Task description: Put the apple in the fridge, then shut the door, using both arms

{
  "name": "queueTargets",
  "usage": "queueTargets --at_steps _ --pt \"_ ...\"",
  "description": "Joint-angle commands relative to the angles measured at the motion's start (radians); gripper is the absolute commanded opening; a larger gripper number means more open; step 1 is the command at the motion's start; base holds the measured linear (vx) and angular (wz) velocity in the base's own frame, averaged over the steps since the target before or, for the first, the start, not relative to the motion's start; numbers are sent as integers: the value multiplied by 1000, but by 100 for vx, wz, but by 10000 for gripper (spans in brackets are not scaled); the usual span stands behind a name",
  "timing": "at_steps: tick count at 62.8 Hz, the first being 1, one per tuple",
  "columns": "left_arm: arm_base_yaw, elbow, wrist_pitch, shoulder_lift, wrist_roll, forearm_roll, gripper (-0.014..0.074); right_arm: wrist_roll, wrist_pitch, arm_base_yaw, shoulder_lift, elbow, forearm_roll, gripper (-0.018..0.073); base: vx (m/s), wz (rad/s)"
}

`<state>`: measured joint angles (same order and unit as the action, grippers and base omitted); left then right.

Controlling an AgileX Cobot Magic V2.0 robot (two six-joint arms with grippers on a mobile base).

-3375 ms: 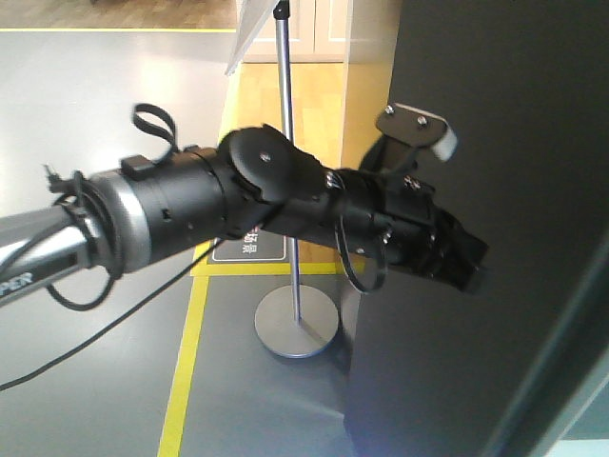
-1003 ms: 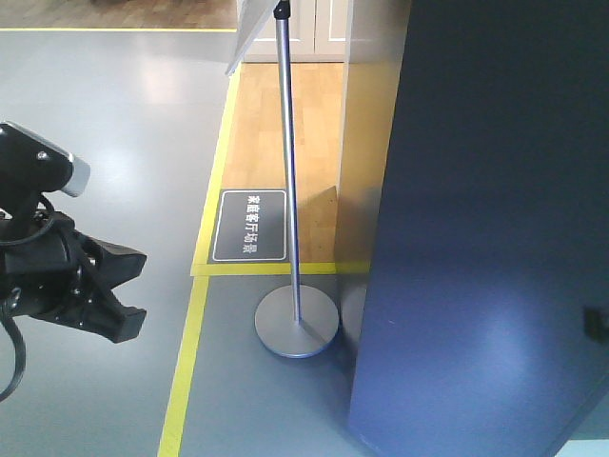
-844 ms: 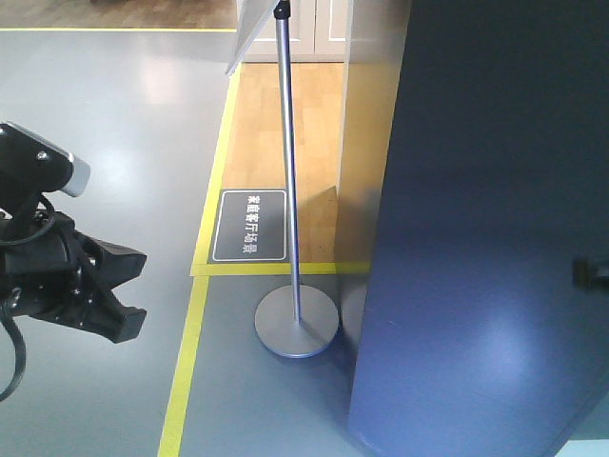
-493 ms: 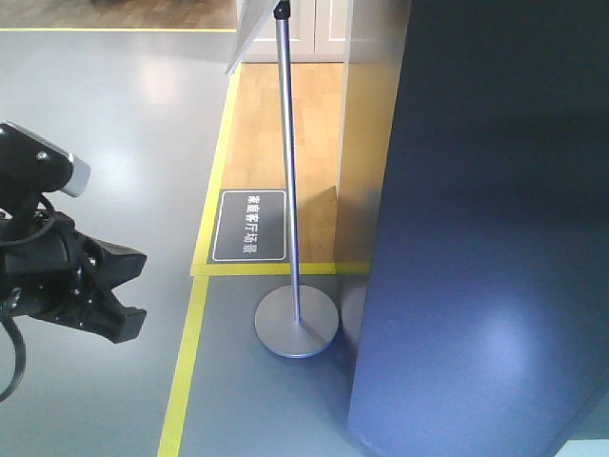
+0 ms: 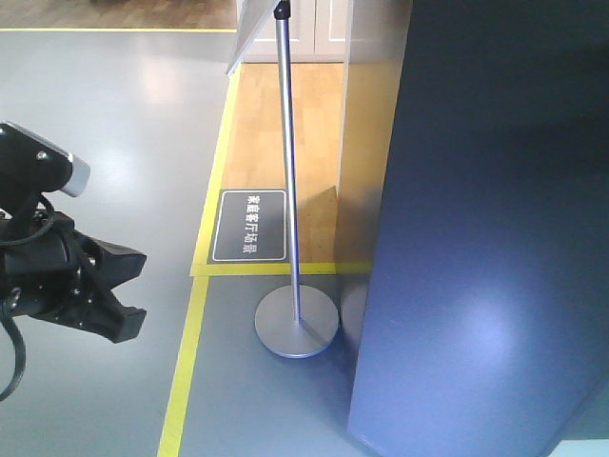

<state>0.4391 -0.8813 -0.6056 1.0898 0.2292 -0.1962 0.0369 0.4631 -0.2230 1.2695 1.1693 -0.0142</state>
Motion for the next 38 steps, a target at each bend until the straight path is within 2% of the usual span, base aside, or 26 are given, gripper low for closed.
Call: queueTargets --at_steps 1,38 --pt "-1 -25 54 -22 -10 -9 -6 14 -136 -11 42 84 -12 -3 0 0" --pt "-1 -25 54 -22 -10 -9 -6 14 -172 -11 404 427 -6 -3 0 0"
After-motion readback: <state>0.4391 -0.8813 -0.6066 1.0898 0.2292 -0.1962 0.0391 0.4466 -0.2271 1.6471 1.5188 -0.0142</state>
